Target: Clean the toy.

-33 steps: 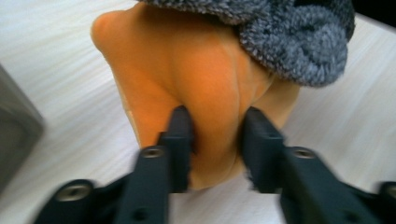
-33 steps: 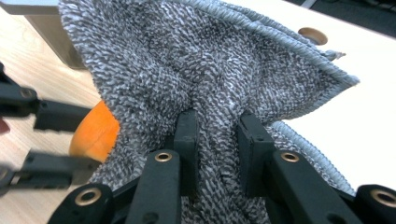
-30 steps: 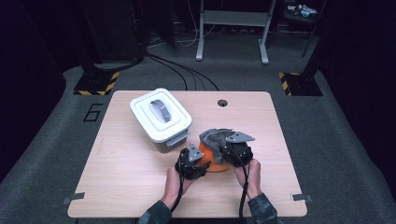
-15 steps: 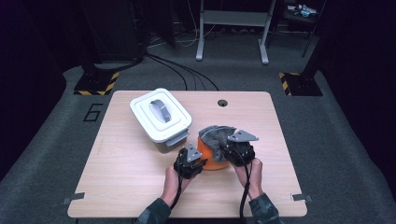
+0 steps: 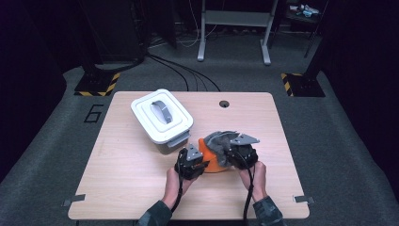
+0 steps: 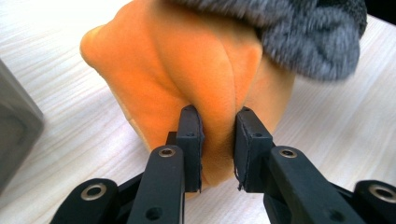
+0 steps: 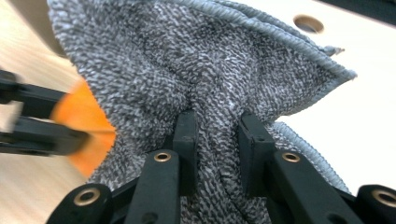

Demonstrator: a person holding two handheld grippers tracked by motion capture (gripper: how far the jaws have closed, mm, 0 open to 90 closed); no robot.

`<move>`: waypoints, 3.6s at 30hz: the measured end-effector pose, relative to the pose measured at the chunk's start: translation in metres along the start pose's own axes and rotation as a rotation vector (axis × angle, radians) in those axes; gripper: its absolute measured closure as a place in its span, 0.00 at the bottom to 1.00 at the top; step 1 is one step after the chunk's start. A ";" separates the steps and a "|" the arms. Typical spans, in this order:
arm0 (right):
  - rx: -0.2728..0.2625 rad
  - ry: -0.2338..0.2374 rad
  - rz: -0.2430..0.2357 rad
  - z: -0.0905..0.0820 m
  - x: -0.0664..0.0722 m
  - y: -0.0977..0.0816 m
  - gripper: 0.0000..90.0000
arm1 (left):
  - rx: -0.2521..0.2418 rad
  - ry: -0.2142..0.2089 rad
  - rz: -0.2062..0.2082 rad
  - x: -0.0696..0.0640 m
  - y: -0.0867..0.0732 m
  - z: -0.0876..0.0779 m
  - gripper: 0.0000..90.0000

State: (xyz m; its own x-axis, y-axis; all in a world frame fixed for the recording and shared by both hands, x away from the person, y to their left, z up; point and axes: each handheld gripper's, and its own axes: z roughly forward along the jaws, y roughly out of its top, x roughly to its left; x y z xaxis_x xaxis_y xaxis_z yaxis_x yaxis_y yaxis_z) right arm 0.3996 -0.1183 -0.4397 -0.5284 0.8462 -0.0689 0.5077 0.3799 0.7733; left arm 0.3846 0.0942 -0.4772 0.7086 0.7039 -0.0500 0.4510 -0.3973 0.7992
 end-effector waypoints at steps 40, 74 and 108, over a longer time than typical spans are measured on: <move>0.020 -0.037 0.052 0.004 -0.011 -0.005 0.80 | 0.000 -0.035 -0.065 0.008 -0.002 -0.001 0.82; 0.038 -0.075 0.067 0.006 -0.016 -0.016 0.80 | 0.007 0.016 -0.020 0.007 -0.003 0.001 0.78; 0.021 -0.063 0.095 0.007 -0.019 -0.014 0.80 | 0.013 0.046 0.057 0.002 0.004 0.001 0.78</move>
State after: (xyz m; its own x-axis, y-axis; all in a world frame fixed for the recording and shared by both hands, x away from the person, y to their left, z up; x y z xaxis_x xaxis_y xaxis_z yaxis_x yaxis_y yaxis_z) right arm 0.4067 -0.1368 -0.4539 -0.4339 0.9002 -0.0363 0.5680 0.3046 0.7646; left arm 0.3887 0.0936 -0.4748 0.7074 0.7064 0.0232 0.4180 -0.4446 0.7922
